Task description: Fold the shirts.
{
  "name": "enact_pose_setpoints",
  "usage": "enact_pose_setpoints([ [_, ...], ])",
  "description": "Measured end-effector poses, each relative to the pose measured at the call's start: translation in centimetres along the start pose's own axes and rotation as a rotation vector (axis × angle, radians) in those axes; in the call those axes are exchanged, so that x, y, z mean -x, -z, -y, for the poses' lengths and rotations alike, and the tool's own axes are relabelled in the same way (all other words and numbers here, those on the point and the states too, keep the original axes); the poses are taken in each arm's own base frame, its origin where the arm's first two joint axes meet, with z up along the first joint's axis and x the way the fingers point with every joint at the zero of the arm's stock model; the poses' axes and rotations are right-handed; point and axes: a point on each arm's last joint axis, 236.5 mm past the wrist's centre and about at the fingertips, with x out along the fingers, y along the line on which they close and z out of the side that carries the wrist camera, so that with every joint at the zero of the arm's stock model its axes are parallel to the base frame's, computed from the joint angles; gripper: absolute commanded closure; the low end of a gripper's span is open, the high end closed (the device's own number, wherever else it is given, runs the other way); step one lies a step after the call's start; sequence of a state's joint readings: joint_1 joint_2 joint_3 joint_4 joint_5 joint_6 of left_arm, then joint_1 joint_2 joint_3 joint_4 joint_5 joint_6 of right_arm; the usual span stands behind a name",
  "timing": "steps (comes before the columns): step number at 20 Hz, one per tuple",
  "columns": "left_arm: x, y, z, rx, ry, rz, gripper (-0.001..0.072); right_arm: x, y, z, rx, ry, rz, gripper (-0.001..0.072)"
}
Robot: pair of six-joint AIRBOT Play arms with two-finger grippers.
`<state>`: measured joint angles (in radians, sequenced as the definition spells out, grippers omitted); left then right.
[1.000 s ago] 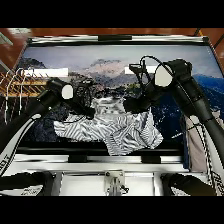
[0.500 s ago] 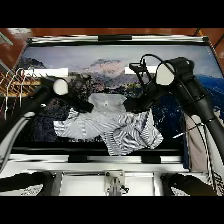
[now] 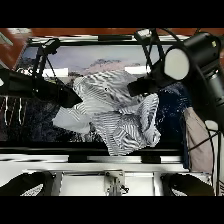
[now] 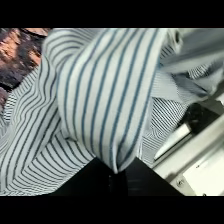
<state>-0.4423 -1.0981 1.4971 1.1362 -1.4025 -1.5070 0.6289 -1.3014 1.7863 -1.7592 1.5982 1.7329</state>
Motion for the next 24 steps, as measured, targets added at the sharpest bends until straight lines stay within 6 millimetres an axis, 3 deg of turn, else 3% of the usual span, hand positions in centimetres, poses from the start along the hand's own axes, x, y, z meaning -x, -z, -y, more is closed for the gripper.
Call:
enact_pose_setpoints([
  [2, -0.4, 0.9, -0.2, 0.004, -0.001, -0.034, 0.0656, 0.4, -0.8, -0.3, 0.016, 0.047, 0.040, 0.0632],
  [5, -2.2, 2.8, -2.1, 0.022, -0.043, -0.115, 0.0656, 0.6, -1.5, -0.4, 0.003, 0.095, 0.070, 0.0631],
  [9, -4.8, 4.5, -4.4, 0.048, -0.084, -0.204, 0.0630, -0.6, -1.8, -0.6, -0.008, 0.123, 0.058, 0.0631],
  [10, -5.4, 4.4, -4.7, 0.053, -0.088, -0.202, 0.0573, -1.1, -1.8, -0.8, -0.006, 0.124, 0.051, 0.0631],
  [12, -6.2, 3.8, -5.1, 0.065, -0.094, -0.184, 0.0222, -2.0, -1.7, -1.3, 0.001, 0.118, 0.032, 0.0631],
  [14, -6.3, 3.0, -5.6, 0.081, -0.100, -0.155, 0.0161, -2.4, -1.6, -1.6, 0.005, 0.113, 0.020, 0.0631],
  [16, -5.3, 1.8, -6.5, 0.102, -0.118, -0.120, 0.0161, -2.7, -1.5, -1.6, 0.015, 0.113, 0.012, 0.0631],
  [18, -3.0, 0.6, -8.0, 0.133, -0.148, -0.081, 0.0156, -2.8, -1.4, -1.7, 0.020, 0.112, 0.006, 0.0631],
  [20, 0.3, -0.6, -10.2, 0.160, -0.194, -0.031, 0.0010, -2.9, -1.4, -1.8, 0.023, 0.109, 0.002, 0.0631],
  [22, 4.1, -0.7, -13.0, 0.190, -0.254, 0.008, 0.0019, -2.9, -1.3, -2.0, 0.024, 0.103, -0.001, 0.0631],
  [24, 7.5, 0.9, -16.2, 0.234, -0.337, 0.001, 0.0034, -3.0, -1.3, -2.1, 0.028, 0.096, -0.003, 0.0631],
])
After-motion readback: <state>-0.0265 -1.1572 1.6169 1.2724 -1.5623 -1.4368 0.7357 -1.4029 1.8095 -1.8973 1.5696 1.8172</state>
